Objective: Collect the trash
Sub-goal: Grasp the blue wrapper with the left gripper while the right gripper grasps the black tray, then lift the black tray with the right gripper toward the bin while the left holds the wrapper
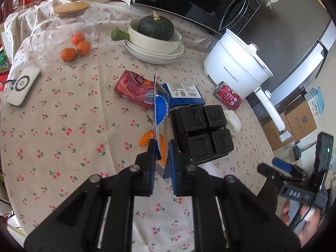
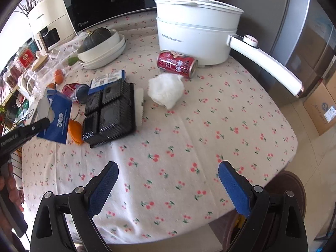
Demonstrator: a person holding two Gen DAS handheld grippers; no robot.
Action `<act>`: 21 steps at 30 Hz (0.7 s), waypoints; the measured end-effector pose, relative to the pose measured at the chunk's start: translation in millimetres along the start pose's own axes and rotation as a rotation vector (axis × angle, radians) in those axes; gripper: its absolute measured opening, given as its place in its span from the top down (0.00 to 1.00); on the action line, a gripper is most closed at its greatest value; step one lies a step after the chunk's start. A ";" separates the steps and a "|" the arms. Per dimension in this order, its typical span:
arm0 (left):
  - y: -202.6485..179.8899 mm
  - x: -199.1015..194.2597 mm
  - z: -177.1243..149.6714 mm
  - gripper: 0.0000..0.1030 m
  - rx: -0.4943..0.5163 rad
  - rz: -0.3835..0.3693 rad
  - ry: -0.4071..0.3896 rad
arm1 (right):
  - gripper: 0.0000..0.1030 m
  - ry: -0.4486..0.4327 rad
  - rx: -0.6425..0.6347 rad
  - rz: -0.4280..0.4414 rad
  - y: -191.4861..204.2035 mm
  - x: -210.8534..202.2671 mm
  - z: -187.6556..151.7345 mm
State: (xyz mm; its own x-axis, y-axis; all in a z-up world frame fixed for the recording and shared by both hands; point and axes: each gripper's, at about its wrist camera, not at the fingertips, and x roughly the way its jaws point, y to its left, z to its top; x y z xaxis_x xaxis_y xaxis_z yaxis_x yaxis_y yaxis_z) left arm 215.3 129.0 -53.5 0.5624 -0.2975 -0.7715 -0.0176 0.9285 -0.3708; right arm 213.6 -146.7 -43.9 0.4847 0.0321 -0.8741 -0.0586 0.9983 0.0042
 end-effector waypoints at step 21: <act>50.0 -25.1 -6.2 0.87 -0.011 0.048 0.013 | 0.50 0.075 0.080 0.098 54.2 92.6 55.5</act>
State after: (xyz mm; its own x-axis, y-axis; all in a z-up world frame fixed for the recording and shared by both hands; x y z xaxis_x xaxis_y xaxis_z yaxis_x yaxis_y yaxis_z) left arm 195.2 181.5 -55.9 0.5495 -0.2552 -0.7956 -0.0539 0.9394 -0.3386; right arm 303.7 -86.8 -97.7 0.4133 0.1293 -0.9014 -0.0314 0.9913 0.1278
